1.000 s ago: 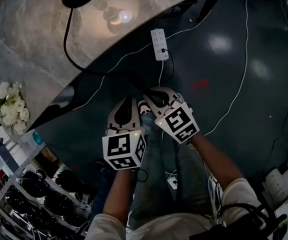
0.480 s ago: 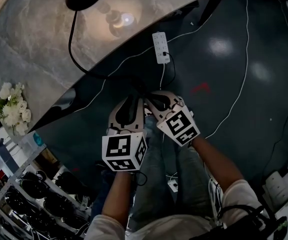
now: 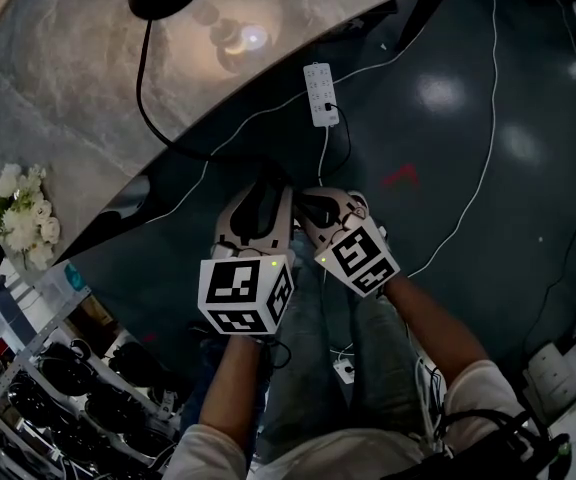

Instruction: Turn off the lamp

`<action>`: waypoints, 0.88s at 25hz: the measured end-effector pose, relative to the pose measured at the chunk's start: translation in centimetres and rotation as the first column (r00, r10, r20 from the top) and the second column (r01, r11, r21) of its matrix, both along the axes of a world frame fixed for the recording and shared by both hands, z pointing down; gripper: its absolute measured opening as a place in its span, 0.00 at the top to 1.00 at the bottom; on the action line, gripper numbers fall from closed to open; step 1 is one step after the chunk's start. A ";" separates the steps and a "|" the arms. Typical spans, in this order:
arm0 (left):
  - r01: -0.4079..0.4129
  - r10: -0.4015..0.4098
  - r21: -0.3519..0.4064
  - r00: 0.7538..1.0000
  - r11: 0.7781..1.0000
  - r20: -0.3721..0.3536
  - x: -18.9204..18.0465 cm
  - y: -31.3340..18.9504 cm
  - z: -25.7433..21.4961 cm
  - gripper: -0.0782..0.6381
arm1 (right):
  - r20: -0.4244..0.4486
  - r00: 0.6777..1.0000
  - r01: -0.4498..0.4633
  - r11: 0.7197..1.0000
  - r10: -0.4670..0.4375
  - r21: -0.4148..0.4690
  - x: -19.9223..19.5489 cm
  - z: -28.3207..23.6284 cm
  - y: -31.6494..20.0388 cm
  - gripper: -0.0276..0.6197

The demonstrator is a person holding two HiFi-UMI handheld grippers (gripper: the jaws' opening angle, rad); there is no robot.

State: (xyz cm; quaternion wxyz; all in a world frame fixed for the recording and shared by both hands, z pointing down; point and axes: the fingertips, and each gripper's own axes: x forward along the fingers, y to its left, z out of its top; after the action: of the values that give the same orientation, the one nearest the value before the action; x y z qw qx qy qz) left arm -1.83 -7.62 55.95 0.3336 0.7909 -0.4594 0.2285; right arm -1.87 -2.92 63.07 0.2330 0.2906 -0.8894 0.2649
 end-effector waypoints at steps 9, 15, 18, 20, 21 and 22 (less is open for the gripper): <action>0.008 -0.008 -0.006 1.000 1.000 -0.007 -0.2 -0.9 0.4 0.74 | 0.010 1.000 0.014 1.000 -0.014 0.006 0.0 -0.2 0.0 0.93; 0.004 -0.004 -0.019 1.000 1.000 -0.013 -0.2 -1.3 0.8 0.74 | 0.012 1.000 0.018 1.000 -0.018 0.003 0.1 0.1 -0.2 0.93; -0.008 0.007 -0.028 1.000 1.000 -0.019 0.0 -1.4 0.8 0.74 | 0.013 1.000 0.017 1.000 -0.017 -0.004 0.1 0.3 -0.2 0.93; -0.008 0.008 -0.030 1.000 1.000 -0.023 0.1 -1.4 0.9 0.74 | 0.013 1.000 0.016 1.000 -0.015 -0.007 0.1 0.5 -0.3 0.93; -0.008 0.007 -0.029 1.000 1.000 -0.024 0.1 -1.4 0.8 0.74 | 0.012 1.000 0.016 1.000 -0.015 -0.008 0.1 0.6 -0.3 0.93; -0.009 0.008 -0.027 1.000 1.000 -0.024 0.2 -1.4 0.8 0.74 | 0.012 1.000 0.016 1.000 -0.016 -0.009 0.1 0.6 -0.4 0.93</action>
State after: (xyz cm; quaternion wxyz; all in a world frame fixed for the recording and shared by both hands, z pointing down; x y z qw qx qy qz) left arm -1.65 -9.05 56.77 0.3488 0.7909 -0.4489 0.2264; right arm -1.77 -3.29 63.66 0.2313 0.2809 -0.8919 0.2686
